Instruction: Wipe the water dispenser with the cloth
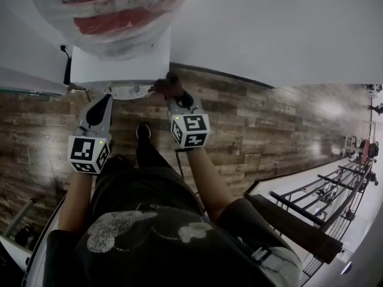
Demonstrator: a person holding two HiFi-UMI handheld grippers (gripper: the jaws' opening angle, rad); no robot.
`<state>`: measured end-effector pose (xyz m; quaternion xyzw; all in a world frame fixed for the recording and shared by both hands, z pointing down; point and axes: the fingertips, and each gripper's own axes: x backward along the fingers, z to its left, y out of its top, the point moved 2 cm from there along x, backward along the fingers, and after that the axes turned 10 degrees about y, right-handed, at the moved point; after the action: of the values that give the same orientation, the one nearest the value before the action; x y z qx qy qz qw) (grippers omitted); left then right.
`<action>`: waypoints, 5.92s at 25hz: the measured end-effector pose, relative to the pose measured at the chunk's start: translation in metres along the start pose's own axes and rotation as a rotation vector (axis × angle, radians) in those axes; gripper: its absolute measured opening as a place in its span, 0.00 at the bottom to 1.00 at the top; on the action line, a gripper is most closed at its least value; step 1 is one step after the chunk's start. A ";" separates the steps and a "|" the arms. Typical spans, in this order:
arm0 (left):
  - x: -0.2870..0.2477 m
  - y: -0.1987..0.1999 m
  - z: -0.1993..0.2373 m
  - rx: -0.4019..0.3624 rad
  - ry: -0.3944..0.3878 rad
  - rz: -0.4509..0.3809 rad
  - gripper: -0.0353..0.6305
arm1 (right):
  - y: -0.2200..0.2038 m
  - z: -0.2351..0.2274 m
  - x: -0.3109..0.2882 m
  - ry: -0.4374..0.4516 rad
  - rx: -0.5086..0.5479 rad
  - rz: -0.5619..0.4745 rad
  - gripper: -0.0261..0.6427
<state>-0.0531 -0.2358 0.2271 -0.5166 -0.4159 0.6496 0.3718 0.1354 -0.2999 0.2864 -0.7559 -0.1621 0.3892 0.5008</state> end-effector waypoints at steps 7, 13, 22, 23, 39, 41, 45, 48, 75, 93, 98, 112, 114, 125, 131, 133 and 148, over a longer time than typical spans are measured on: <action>0.013 -0.028 0.032 -0.003 -0.038 -0.013 0.08 | -0.037 0.003 -0.022 -0.079 -0.022 -0.011 0.13; 0.024 -0.080 0.077 -0.011 -0.035 -0.046 0.08 | -0.087 -0.016 -0.046 -0.142 -0.017 -0.050 0.13; -0.029 -0.205 0.144 -0.032 0.052 -0.055 0.08 | -0.202 -0.051 -0.107 -0.147 -0.001 -0.044 0.13; -0.037 -0.216 0.149 -0.029 0.061 -0.064 0.08 | -0.215 -0.058 -0.113 -0.155 0.001 -0.043 0.13; -0.147 -0.426 0.207 -0.080 0.053 -0.139 0.08 | -0.394 -0.090 -0.197 -0.232 0.012 -0.161 0.13; -0.161 -0.453 0.207 -0.073 0.034 -0.128 0.08 | -0.420 -0.085 -0.206 -0.229 0.037 -0.152 0.13; -0.181 -0.500 0.207 -0.075 0.002 -0.101 0.08 | -0.475 -0.081 -0.237 -0.182 0.048 -0.086 0.13; -0.190 -0.531 0.204 -0.088 -0.022 -0.070 0.08 | -0.514 -0.093 -0.260 -0.176 0.024 -0.028 0.13; -0.164 -0.434 0.179 -0.097 -0.065 -0.289 0.08 | -0.347 -0.047 -0.187 -0.195 -0.007 -0.370 0.13; -0.140 -0.461 0.207 -0.093 0.021 -0.236 0.08 | -0.358 0.141 -0.324 0.387 0.109 -0.173 0.13; -0.141 -0.468 0.207 -0.095 0.022 -0.219 0.08 | -0.362 0.152 -0.326 0.438 0.097 -0.141 0.13; -0.148 -0.478 0.206 -0.150 0.011 -0.190 0.08 | -0.393 0.039 -0.278 0.254 -0.128 -0.174 0.14; -0.149 -0.479 0.206 -0.158 0.007 -0.182 0.08 | -0.403 0.006 -0.259 0.166 -0.172 -0.182 0.14; -0.164 -0.512 0.190 -0.162 -0.047 -0.136 0.08 | -0.469 -0.021 -0.242 0.015 -0.199 -0.081 0.14; -0.162 -0.528 0.185 -0.183 -0.069 -0.091 0.08 | -0.499 0.089 -0.320 0.372 -0.106 0.098 0.14; -0.162 -0.533 0.190 -0.206 -0.046 -0.072 0.08 | -0.510 0.108 -0.346 0.405 -0.054 0.144 0.14; -0.171 -0.555 0.187 -0.165 -0.082 -0.055 0.08 | -0.550 -0.047 -0.314 0.005 -0.319 0.054 0.14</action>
<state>-0.1747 -0.2116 0.8244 -0.5070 -0.4969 0.6232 0.3283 0.0475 -0.2835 0.9154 -0.8309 -0.2005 0.3699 0.3640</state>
